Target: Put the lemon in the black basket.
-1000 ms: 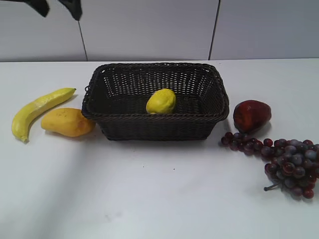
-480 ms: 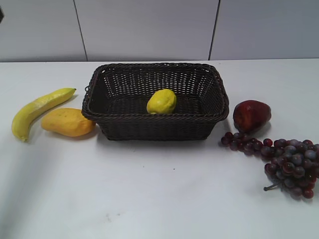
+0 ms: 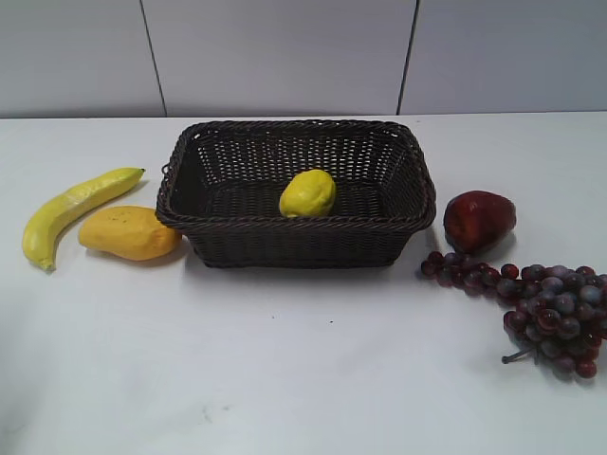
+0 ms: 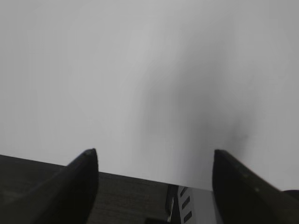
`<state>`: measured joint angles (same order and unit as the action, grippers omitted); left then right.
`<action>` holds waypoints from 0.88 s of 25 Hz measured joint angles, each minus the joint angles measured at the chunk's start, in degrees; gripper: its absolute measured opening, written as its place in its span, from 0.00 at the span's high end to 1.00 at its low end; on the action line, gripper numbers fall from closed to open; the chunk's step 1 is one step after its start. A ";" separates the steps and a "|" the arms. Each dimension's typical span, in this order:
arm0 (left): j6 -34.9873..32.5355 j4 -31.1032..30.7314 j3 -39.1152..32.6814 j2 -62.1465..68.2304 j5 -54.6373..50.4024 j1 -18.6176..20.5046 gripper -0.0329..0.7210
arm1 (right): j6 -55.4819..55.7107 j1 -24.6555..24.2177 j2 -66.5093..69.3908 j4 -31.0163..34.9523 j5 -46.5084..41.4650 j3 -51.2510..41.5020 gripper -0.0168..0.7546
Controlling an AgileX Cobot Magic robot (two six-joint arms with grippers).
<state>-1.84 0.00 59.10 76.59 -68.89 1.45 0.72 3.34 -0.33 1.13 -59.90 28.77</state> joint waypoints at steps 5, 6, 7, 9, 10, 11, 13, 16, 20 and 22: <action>0.00 0.00 -8.63 -8.65 1.10 0.00 0.21 | 0.00 0.00 0.00 0.00 0.00 0.00 0.21; 0.00 0.00 -10.17 -10.58 1.10 0.00 0.21 | 0.00 0.00 0.00 0.00 0.00 0.00 0.21; 0.00 0.00 -11.57 -12.60 1.10 0.00 0.21 | 0.00 0.00 0.00 0.00 0.00 0.00 0.21; 0.00 0.00 -14.19 -17.09 1.05 0.00 0.21 | 0.00 0.00 0.00 0.00 0.00 0.00 0.21; 0.00 0.00 -15.22 -19.17 1.05 0.00 0.21 | 0.00 0.00 0.00 0.00 0.00 0.00 0.21; 0.00 0.00 -16.19 -21.77 1.00 0.00 0.21 | 0.00 0.00 0.00 0.00 0.00 0.00 0.21; 0.00 0.00 -18.23 -27.14 0.94 0.00 0.21 | 0.00 0.00 0.00 0.00 0.00 0.00 0.21; 0.00 0.00 -20.79 -34.46 0.87 0.00 0.21 | 0.00 0.00 0.00 0.00 0.00 0.00 0.21; 0.00 0.00 -24.01 -44.41 1.04 0.00 0.21 | 0.00 0.00 0.00 0.00 0.00 0.00 0.21; 0.00 0.00 -25.78 -48.20 1.29 0.00 0.21 | 0.00 0.00 0.00 0.00 0.00 0.00 0.21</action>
<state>-1.84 0.00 33.33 28.39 -67.60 1.45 0.72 3.34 -0.33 1.13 -59.90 28.77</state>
